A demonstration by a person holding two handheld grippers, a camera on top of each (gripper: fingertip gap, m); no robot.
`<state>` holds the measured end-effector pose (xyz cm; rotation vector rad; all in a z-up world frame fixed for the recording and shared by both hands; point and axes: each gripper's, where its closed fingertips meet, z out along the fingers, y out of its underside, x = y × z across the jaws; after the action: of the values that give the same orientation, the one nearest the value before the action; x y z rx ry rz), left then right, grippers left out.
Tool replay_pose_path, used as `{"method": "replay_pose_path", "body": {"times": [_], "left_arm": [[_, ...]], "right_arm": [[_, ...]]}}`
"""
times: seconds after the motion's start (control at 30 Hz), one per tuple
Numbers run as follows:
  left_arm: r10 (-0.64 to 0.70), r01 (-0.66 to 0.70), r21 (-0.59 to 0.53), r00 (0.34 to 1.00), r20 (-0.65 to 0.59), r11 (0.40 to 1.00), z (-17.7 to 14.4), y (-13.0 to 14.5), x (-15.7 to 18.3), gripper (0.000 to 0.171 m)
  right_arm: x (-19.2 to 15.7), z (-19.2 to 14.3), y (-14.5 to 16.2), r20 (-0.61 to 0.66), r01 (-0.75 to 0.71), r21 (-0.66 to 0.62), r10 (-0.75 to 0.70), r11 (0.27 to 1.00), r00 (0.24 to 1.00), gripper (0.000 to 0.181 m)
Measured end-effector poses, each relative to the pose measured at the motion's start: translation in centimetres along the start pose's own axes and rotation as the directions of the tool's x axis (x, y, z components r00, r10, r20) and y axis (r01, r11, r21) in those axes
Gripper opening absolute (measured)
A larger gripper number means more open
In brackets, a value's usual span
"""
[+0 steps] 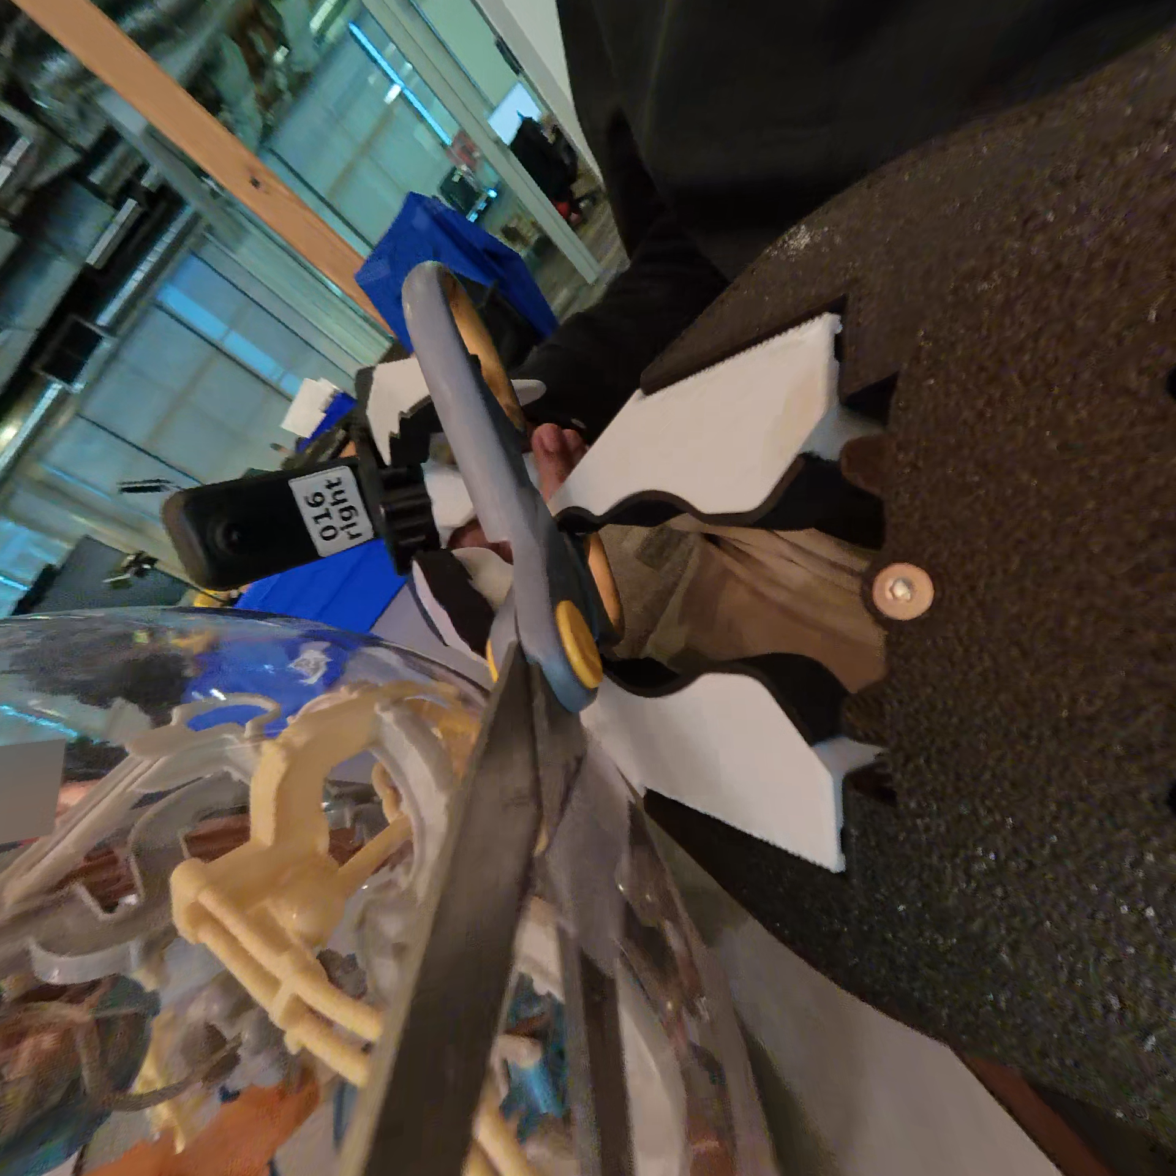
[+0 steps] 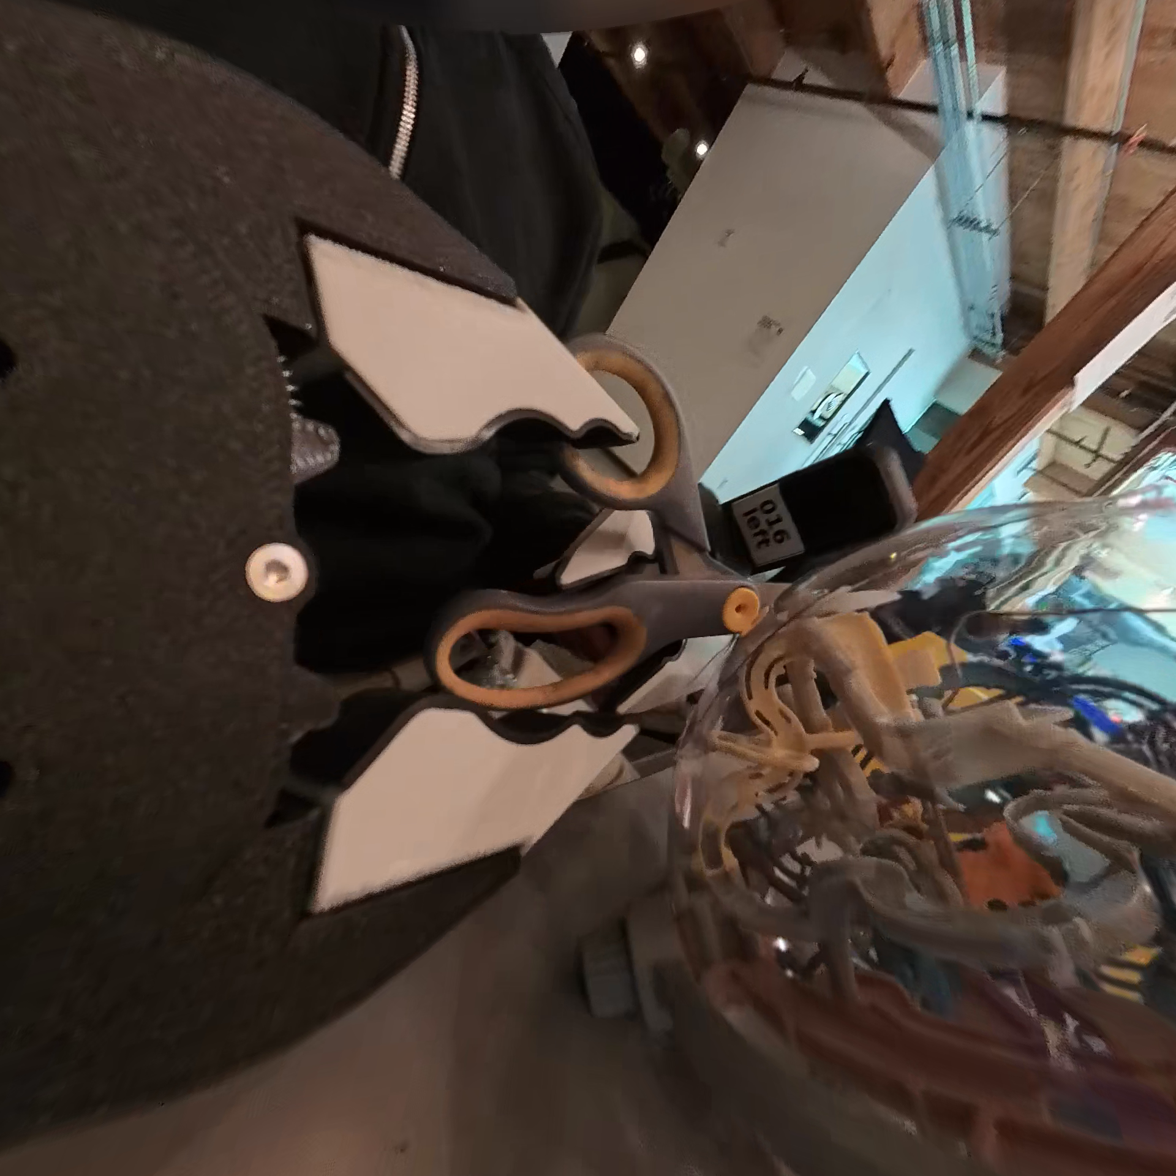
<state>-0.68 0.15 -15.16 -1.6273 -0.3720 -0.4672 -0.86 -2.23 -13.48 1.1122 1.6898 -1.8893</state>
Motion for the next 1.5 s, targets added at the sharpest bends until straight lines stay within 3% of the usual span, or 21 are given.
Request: {"method": "replay_pose_path", "body": {"times": [0.2, 0.37, 0.6, 0.97, 1.13, 1.3, 1.5], "left_arm": [[0.047, -0.044, -0.05, 0.997, 0.056, 0.998, 0.6, 1.0, -0.3, 0.034], [0.06, -0.055, -0.06, 0.994, 0.091, 0.997, 0.2, 0.9, -0.8, 0.034], [0.144, -0.127, -0.103, 0.974, 0.177, 0.987, 0.3, 1.3, -1.5, 0.034], [0.184, -0.154, -0.134, 0.95, 0.253, 0.979, -0.1, 1.2, -2.4, 0.034], [0.222, -0.185, -0.144, 0.924, 0.311, 0.972, -0.4, 1.0, -3.1, 0.035], [0.129, -0.115, -0.071, 0.962, 0.242, 0.991, -1.1, 0.1, -2.8, 0.035], [-0.054, 0.05, 0.083, 0.998, 0.035, 0.995, -4.0, -2.6, -1.9, 0.035]], "right_arm": [[1.4, -2.3, 0.5, -0.158, 0.082, -0.079, -0.093, 0.994, 0.983, 0.082], [1.0, -3.7, 1.3, -0.18, 0.113, -0.135, -0.137, 0.984, 0.974, 0.081], [1.1, -2.3, 3.2, -0.043, 0.009, -0.182, -0.018, 0.983, 0.999, 0.077], [1.1, -0.6, 3.9, -0.03, 0.02, -0.21, -0.027, 0.977, 0.999, 0.07], [1.8, 0.3, 3.2, -0.032, -0.017, -0.169, 0.012, 0.986, 0.999, 0.053], [2.2, 0.0, 1.9, -0.03, 0.001, -0.097, -0.004, 0.995, 1.0, 0.044], [2.5, -0.7, 0.3, -0.022, -0.02, -0.003, 0.02, 1.0, 1.0, 0.041]]}}
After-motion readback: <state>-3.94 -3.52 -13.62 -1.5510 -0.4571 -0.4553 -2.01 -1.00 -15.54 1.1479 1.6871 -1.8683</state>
